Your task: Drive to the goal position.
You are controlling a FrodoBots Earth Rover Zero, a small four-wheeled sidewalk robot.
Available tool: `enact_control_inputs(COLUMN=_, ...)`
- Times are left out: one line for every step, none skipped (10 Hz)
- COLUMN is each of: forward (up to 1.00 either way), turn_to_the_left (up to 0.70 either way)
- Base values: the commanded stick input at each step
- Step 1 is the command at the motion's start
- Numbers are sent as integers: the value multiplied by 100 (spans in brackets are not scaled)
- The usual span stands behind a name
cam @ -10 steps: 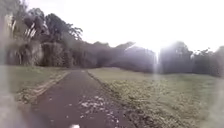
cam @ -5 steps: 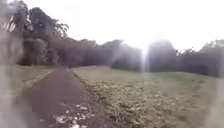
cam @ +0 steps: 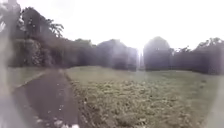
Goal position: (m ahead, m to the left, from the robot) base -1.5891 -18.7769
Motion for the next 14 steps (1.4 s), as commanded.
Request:
enact_control_inputs(forward=85, turn_to_the_left=-34)
enact_control_inputs(forward=85, turn_to_the_left=-19)
enact_control_inputs(forward=85, turn_to_the_left=0)
enact_control_inputs(forward=85, turn_to_the_left=0)
enact_control_inputs(forward=85, turn_to_the_left=0)
enact_control_inputs(forward=85, turn_to_the_left=0)
enact_control_inputs(forward=85, turn_to_the_left=-8)
enact_control_inputs(forward=85, turn_to_the_left=-34)
enact_control_inputs(forward=85, turn_to_the_left=-34)
enact_control_inputs(forward=85, turn_to_the_left=-34)
enact_control_inputs(forward=85, turn_to_the_left=-34)
enact_control_inputs(forward=85, turn_to_the_left=-34)
enact_control_inputs(forward=85, turn_to_the_left=-34)
enact_control_inputs(forward=85, turn_to_the_left=-34)
